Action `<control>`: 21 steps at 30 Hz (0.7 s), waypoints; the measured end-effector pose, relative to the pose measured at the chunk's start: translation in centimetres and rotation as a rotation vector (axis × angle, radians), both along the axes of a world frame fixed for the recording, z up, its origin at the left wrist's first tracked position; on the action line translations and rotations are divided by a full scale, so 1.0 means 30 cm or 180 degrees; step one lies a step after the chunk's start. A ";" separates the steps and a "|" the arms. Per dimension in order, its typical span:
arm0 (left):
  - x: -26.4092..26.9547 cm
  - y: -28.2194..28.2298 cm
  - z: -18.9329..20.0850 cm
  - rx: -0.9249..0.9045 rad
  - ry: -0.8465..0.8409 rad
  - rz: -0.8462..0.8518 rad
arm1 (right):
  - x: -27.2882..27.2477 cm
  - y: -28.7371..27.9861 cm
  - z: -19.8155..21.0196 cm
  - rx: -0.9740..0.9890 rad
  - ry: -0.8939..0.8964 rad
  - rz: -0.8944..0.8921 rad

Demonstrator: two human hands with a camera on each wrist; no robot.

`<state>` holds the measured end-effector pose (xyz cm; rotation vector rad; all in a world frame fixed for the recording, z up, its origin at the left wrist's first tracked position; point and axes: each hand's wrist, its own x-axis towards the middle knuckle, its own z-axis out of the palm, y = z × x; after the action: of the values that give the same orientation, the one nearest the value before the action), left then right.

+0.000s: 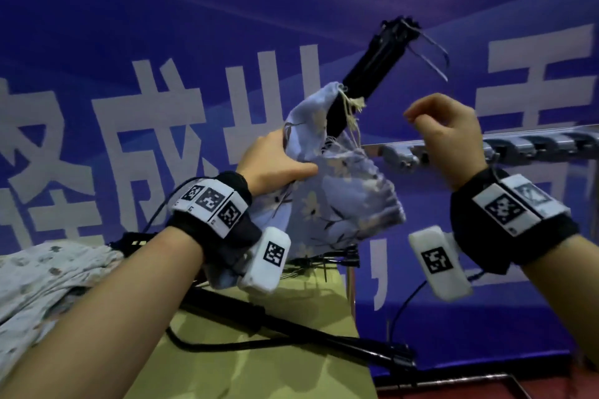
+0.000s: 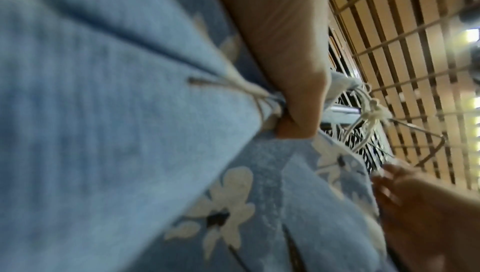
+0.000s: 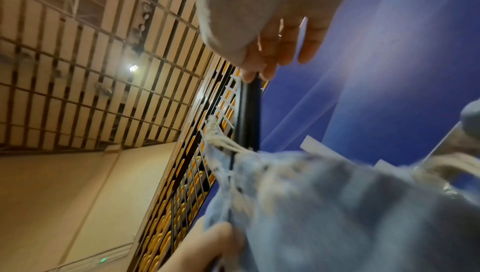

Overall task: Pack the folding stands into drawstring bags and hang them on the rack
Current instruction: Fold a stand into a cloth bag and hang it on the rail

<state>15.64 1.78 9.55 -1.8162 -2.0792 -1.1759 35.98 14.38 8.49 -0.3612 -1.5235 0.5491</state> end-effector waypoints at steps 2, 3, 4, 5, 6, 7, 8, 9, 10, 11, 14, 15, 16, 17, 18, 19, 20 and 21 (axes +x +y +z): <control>0.052 0.053 0.013 0.0254 -0.0450 -0.0344 | 0.062 0.036 -0.013 -0.0365 -0.0013 -0.0101; 0.082 0.084 0.017 0.0403 -0.0678 -0.0495 | 0.090 0.052 -0.023 -0.0538 -0.0169 -0.0192; 0.120 0.112 0.022 0.0539 -0.0890 -0.0655 | 0.121 0.059 -0.032 -0.0742 -0.0403 -0.0293; 0.156 0.142 0.023 0.0659 -0.1044 -0.0757 | 0.152 0.068 -0.041 -0.0970 -0.0597 -0.0360; 0.192 0.170 0.022 0.0728 -0.1140 -0.0833 | 0.182 0.063 -0.044 -0.1194 -0.0754 -0.0357; 0.231 0.199 0.018 0.0754 -0.1188 -0.0900 | 0.213 0.067 -0.046 -0.1396 -0.0864 -0.0298; 0.265 0.227 0.009 0.0749 -0.1230 -0.0935 | 0.239 0.069 -0.046 -0.1550 -0.0920 -0.0181; 0.299 0.256 -0.002 0.0745 -0.1289 -0.1008 | 0.269 0.071 -0.043 -0.1704 -0.0894 -0.0072; 0.331 0.285 -0.016 0.0745 -0.1371 -0.1085 | 0.298 0.077 -0.040 -0.1868 -0.0770 0.0039; 0.361 0.312 -0.028 0.0731 -0.1447 -0.1147 | 0.324 0.084 -0.038 -0.2015 -0.0626 0.0093; 0.453 0.381 -0.053 0.0727 -0.1617 -0.1289 | 0.405 0.097 -0.033 -0.2096 -0.0482 -0.0146; 0.477 0.398 -0.058 0.0743 -0.1689 -0.1335 | 0.427 0.104 -0.035 -0.2056 -0.0436 -0.0196; 0.500 0.411 -0.064 0.0755 -0.1752 -0.1398 | 0.449 0.105 -0.040 -0.2046 -0.0355 -0.0137; 0.516 0.417 -0.068 0.0752 -0.1792 -0.1438 | 0.463 0.108 -0.047 -0.2065 -0.0262 -0.0025; 0.523 0.422 -0.075 0.0764 -0.1813 -0.1465 | 0.469 0.109 -0.056 -0.2099 -0.0191 0.0112; 0.525 0.421 -0.082 0.0777 -0.1819 -0.1496 | 0.475 0.112 -0.063 -0.2142 -0.0192 0.0201; 0.521 0.415 -0.091 0.0795 -0.1819 -0.1521 | 0.477 0.112 -0.074 -0.2180 -0.0241 0.0260; 0.511 0.410 -0.104 0.0809 -0.1835 -0.1543 | 0.475 0.109 -0.086 -0.2227 -0.0340 0.0263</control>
<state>30.96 14.08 6.42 -2.0891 -1.6193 -2.1956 50.24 17.65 5.90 -0.8753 -1.4141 1.1437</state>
